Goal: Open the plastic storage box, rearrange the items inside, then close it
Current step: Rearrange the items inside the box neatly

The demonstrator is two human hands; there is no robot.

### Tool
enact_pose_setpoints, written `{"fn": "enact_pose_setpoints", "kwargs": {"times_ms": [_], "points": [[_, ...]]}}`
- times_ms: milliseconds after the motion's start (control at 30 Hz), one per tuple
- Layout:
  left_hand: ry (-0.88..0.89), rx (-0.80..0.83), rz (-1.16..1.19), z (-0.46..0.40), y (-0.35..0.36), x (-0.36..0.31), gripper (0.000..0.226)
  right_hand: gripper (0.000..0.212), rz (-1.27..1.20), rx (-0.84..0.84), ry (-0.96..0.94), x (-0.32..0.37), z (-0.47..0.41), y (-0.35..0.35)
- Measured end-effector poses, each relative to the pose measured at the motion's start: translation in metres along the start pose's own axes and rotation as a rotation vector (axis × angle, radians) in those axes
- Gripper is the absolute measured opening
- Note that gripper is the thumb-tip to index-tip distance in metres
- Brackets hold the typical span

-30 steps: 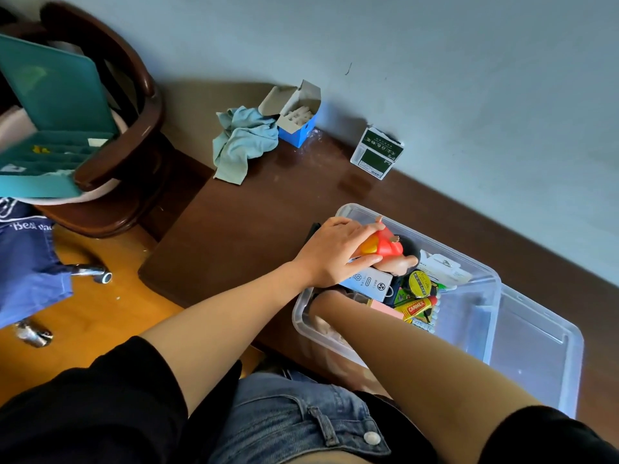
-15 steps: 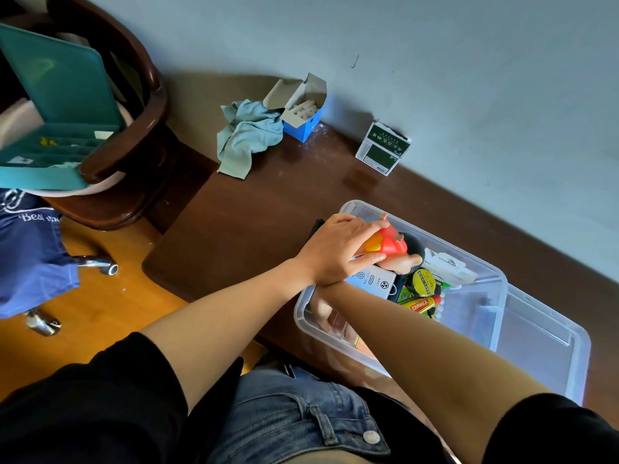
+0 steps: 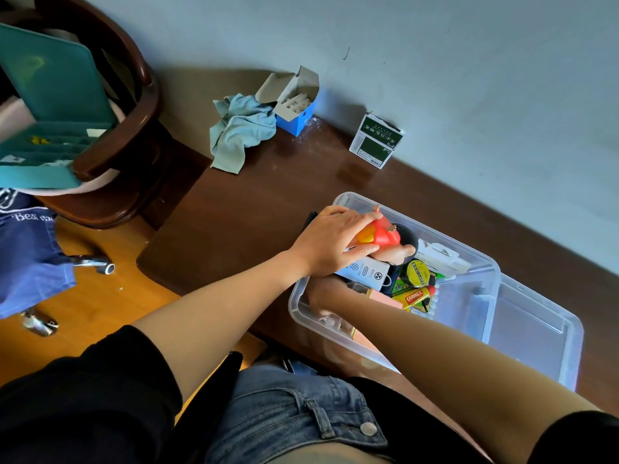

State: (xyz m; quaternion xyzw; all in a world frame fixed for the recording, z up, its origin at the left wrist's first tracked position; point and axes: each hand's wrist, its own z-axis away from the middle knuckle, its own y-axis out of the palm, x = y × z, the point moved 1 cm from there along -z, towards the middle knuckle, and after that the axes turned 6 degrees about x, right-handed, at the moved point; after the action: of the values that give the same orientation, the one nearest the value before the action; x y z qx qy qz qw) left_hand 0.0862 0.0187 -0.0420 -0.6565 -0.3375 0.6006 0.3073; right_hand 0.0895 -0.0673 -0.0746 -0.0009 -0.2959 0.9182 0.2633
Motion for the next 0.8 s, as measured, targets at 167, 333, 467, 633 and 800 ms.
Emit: {"fn": "enact_pose_setpoints", "kwargs": {"times_ms": [167,333,467,633,800], "points": [[-0.008,-0.005,-0.01,-0.001,-0.002,-0.002,0.051,0.02,-0.072,-0.125,-0.108,-0.002,0.022,-0.001],[-0.024,0.001,0.02,-0.001,-0.001,-0.001,0.049,0.017,-0.252,-0.305,-0.252,-0.009,0.064,-0.009],[-0.054,0.023,0.002,-0.002,0.001,-0.001,0.052,0.012,-0.428,-0.368,-0.321,-0.032,0.116,-0.02],[-0.027,-0.002,-0.027,-0.002,0.001,-0.001,0.054,0.009,-0.463,-0.503,-0.074,-0.094,0.155,-0.019],[-0.051,-0.026,0.03,-0.001,0.002,-0.002,0.049,0.015,-0.268,-0.39,0.222,-0.142,0.147,0.004]]}}
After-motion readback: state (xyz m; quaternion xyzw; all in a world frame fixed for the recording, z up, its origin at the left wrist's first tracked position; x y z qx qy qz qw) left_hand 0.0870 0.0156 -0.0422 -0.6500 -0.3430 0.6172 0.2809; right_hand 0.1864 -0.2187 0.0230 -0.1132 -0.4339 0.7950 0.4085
